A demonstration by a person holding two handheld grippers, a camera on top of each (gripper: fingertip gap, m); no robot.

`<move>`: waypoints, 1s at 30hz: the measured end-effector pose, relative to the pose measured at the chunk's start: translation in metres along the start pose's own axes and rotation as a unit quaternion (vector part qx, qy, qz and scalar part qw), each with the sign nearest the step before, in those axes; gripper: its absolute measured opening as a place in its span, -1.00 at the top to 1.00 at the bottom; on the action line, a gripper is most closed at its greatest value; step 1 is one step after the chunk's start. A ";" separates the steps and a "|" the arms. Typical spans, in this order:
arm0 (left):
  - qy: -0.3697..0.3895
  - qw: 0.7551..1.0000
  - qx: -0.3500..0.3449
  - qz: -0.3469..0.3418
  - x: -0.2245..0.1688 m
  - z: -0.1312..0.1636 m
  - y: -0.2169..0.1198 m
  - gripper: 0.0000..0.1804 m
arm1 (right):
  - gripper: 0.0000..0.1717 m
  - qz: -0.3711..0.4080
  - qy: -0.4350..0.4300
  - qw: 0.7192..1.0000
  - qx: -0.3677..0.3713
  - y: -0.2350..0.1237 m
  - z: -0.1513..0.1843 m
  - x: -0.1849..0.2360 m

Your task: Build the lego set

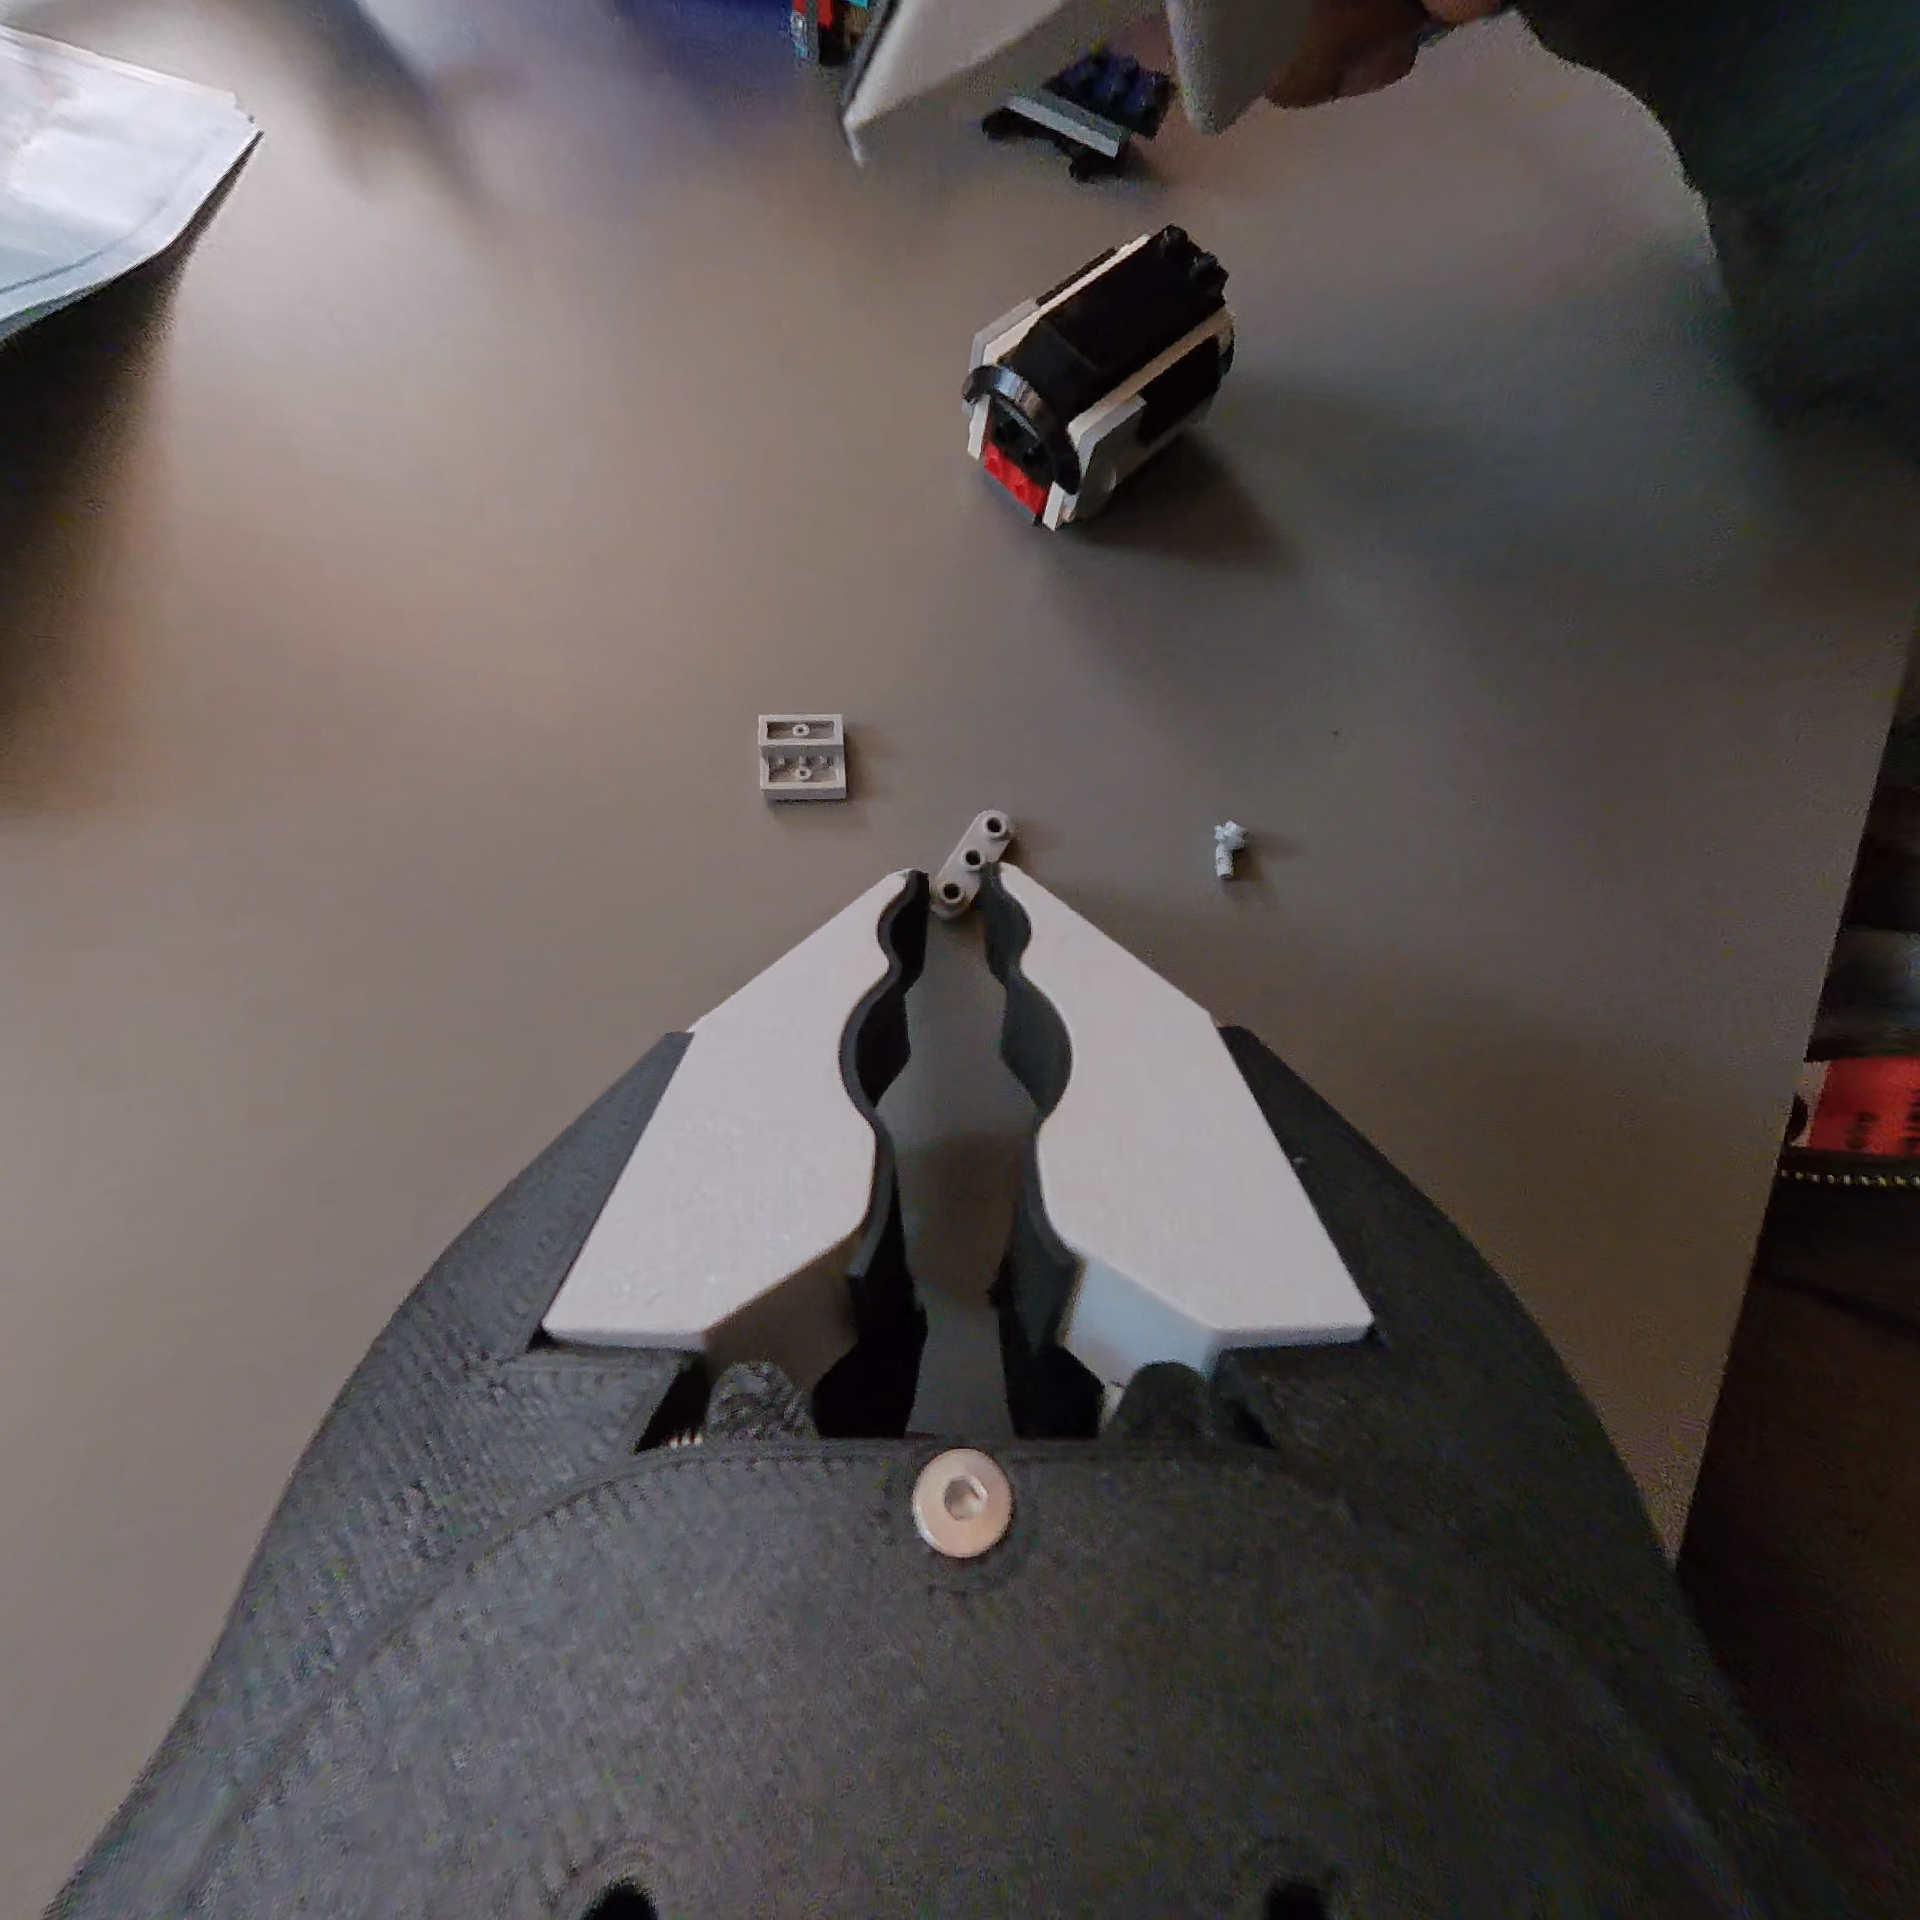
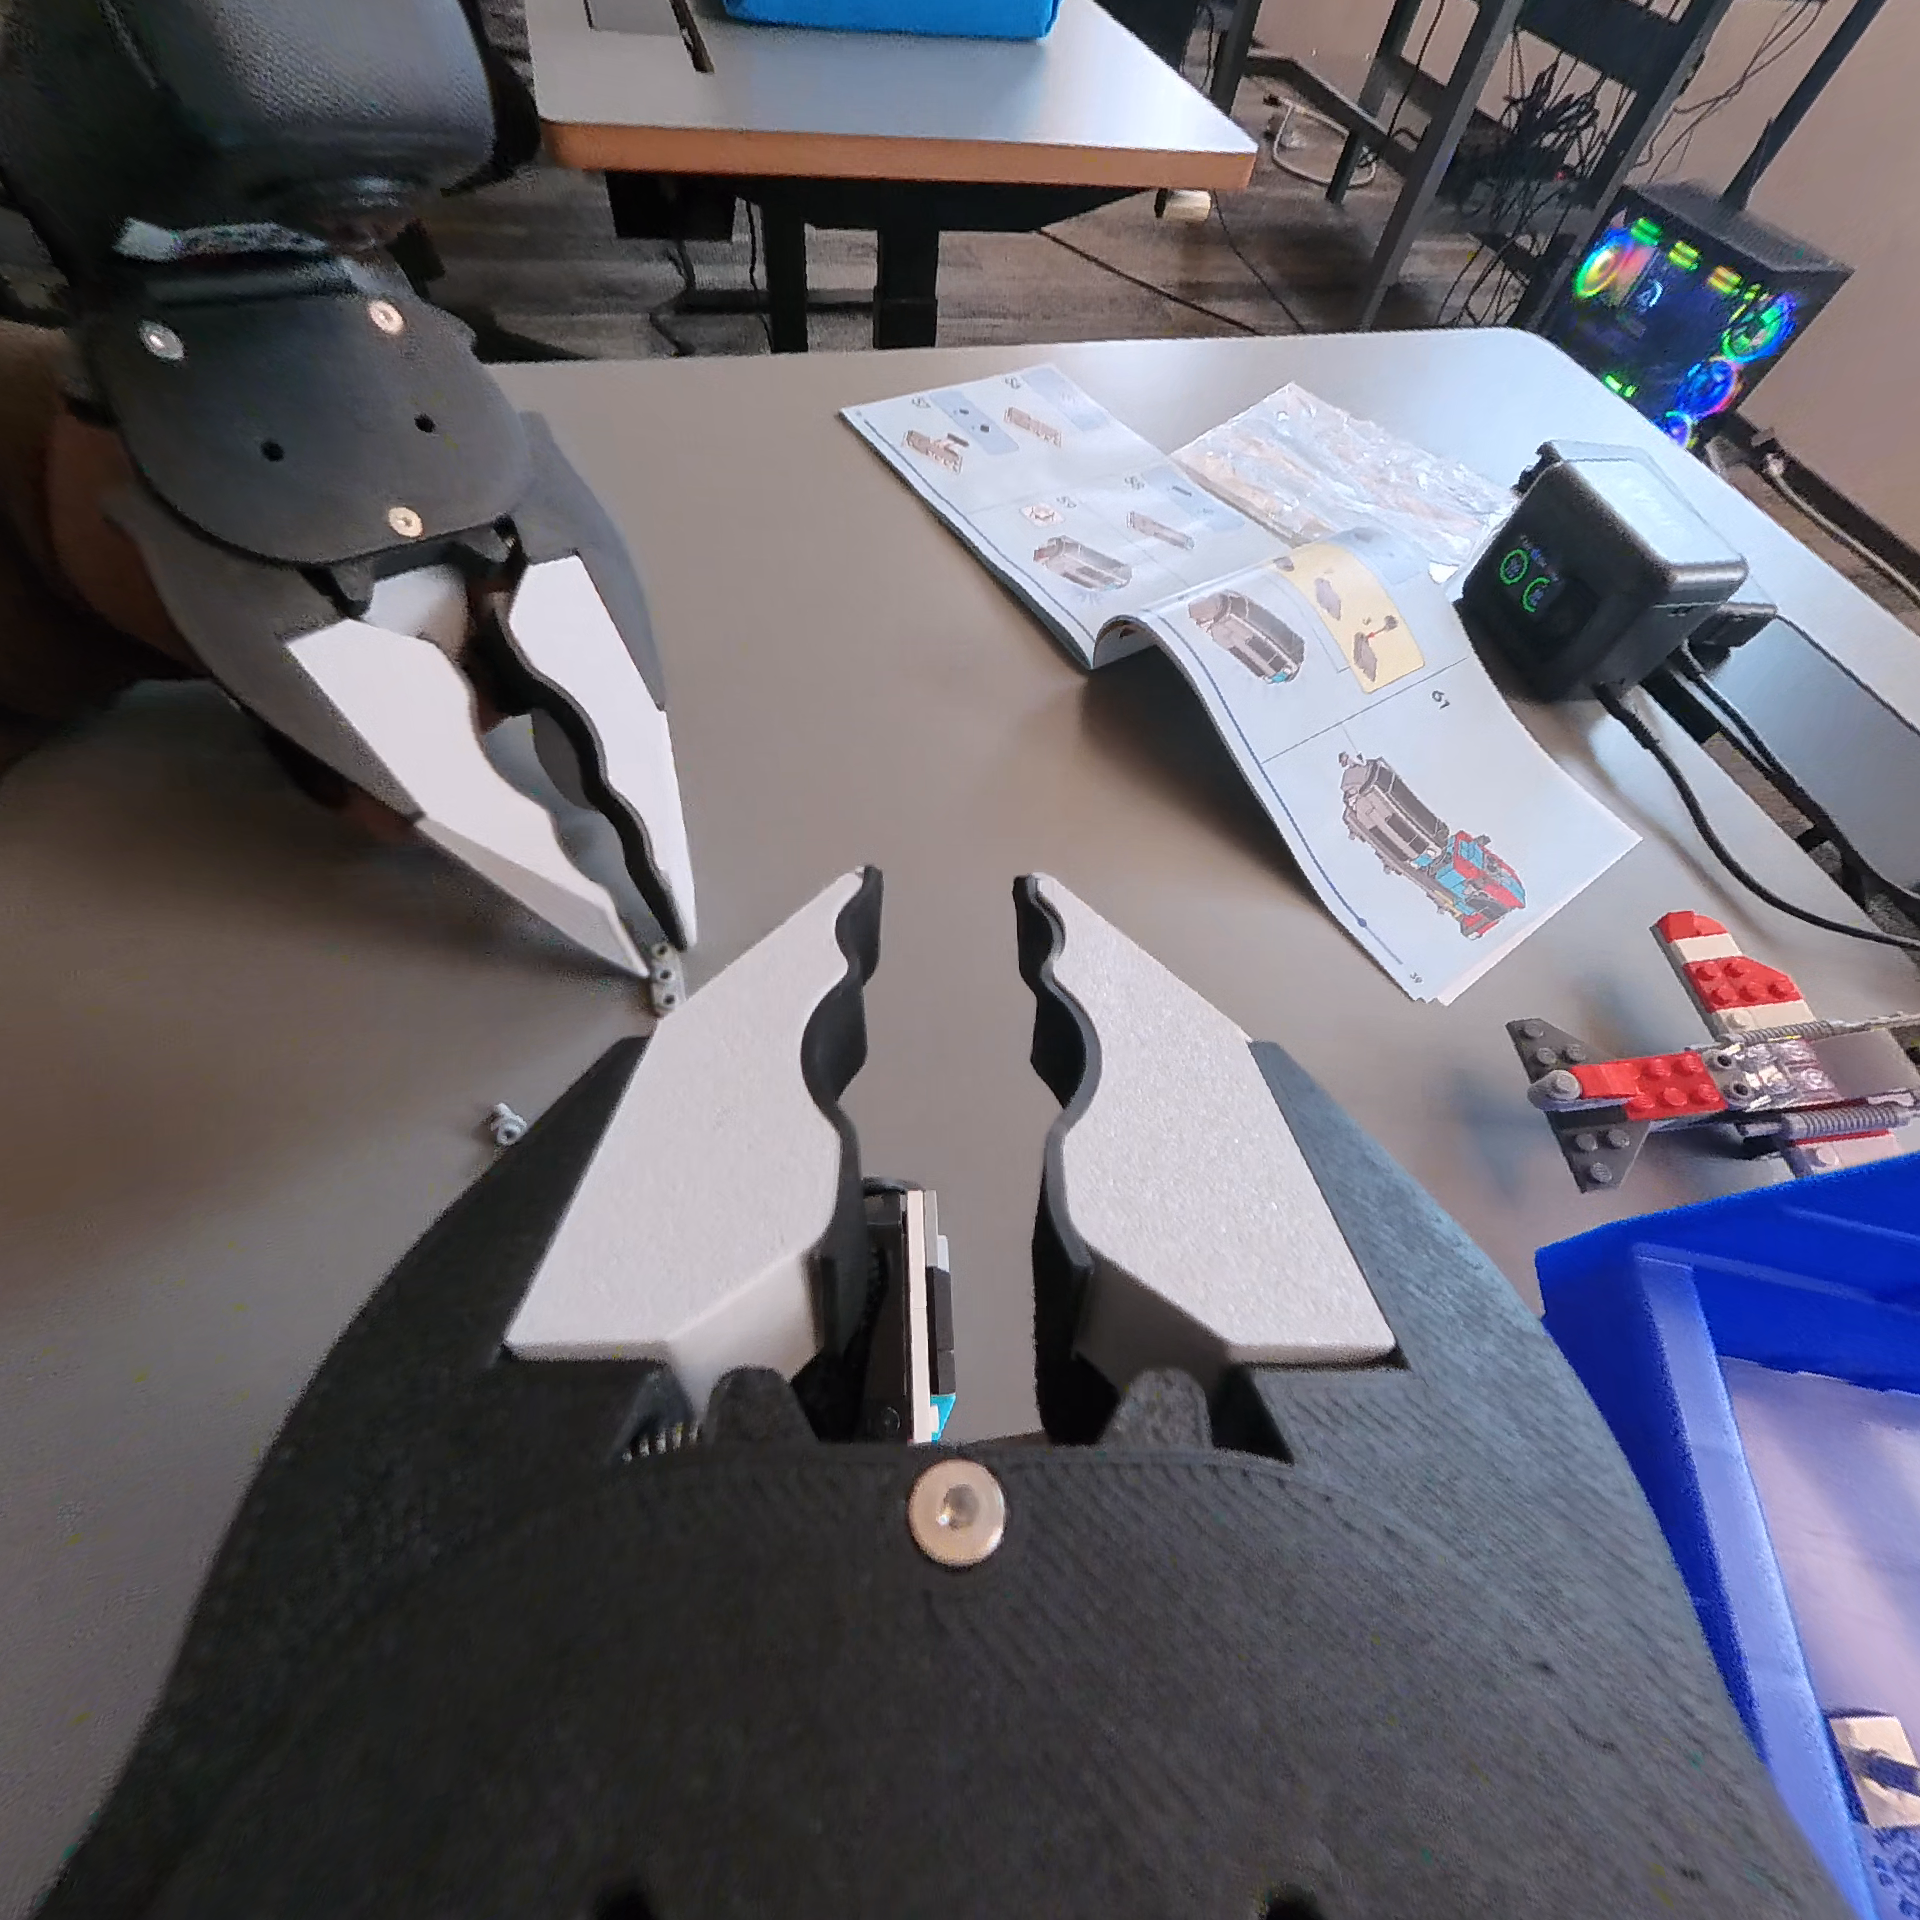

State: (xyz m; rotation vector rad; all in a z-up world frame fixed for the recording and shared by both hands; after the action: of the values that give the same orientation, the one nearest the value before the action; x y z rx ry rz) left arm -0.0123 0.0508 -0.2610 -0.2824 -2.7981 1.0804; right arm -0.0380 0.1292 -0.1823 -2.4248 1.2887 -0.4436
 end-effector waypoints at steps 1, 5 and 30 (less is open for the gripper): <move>-0.002 1.000 0.000 0.000 0.000 0.000 0.000 0.89 | 0.67 0.001 -0.002 1.000 0.005 0.001 0.002 0.000; -0.015 1.000 -0.003 0.000 0.002 0.000 -0.001 0.92 | 0.67 0.005 -0.006 1.000 0.016 0.000 0.006 -0.005; -0.166 0.985 -0.049 -0.029 0.032 0.005 -0.016 0.91 | 0.67 -0.024 -0.069 0.968 0.241 0.040 0.050 0.024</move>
State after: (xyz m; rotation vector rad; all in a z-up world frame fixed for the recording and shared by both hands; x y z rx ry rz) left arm -0.0468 0.0431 -0.2522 -0.0313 -3.1345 1.0670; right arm -0.0324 0.0969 -0.2418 -2.0391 0.9334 -0.5216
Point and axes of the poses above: each gripper's, where its closed fingertips meet, y out along the fingers, z out of its underside, x = y × z across the jaws, the point moved 1 cm from there along -y, back along the fingers, and after that the axes turned 14 degrees about y, right-handed, at the moved point
